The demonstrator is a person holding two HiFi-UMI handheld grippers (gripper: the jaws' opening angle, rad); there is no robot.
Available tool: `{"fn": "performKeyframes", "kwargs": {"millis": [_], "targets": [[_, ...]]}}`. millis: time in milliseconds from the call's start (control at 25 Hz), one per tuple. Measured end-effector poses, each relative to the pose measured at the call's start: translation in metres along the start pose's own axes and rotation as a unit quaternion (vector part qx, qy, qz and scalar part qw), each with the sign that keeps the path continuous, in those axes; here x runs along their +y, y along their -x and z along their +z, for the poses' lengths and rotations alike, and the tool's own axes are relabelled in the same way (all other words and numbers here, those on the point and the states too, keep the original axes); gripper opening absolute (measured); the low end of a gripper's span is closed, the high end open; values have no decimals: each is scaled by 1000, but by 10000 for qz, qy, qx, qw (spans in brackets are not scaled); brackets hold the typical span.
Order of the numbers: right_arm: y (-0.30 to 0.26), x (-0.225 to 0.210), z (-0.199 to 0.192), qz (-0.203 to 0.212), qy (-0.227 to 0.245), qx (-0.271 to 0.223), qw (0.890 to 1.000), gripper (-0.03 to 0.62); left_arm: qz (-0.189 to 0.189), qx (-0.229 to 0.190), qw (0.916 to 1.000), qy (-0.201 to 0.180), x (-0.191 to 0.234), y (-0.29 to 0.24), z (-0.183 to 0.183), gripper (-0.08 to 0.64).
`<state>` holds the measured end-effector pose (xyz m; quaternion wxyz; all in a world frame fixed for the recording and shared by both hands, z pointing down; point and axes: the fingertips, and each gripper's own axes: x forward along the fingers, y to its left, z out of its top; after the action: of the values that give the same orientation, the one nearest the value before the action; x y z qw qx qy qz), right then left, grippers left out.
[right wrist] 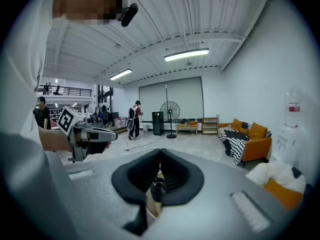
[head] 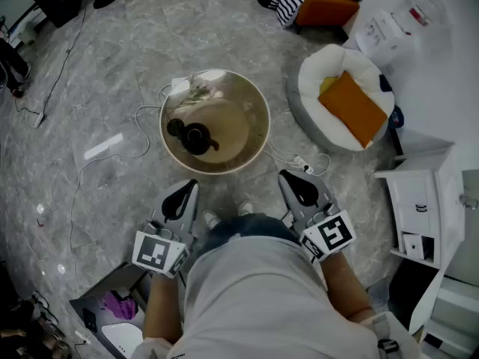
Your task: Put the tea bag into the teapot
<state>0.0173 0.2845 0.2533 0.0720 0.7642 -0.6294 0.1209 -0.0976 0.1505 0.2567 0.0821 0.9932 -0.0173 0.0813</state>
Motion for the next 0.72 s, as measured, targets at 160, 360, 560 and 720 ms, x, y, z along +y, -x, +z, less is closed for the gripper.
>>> {"fn": "performKeyframes", "kwargs": {"millis": [160,360,560,720], "targets": [[14,-25,3,4,-79,-59,10000,3,14,5,10000,-15,-18,-22,9,8],[31,-54,1,18,-136,-172,9998,3,-25,75,9999,-124,-45,-48,14,8],[40,-73,-3,110,-277,-341,9990,3,-3,162,9997,-209,-65,-62,16,8],[39,-93,-10,107,-449,-359,9983,3,-48,343,9986,-400,-72,-76,14,8]]}}
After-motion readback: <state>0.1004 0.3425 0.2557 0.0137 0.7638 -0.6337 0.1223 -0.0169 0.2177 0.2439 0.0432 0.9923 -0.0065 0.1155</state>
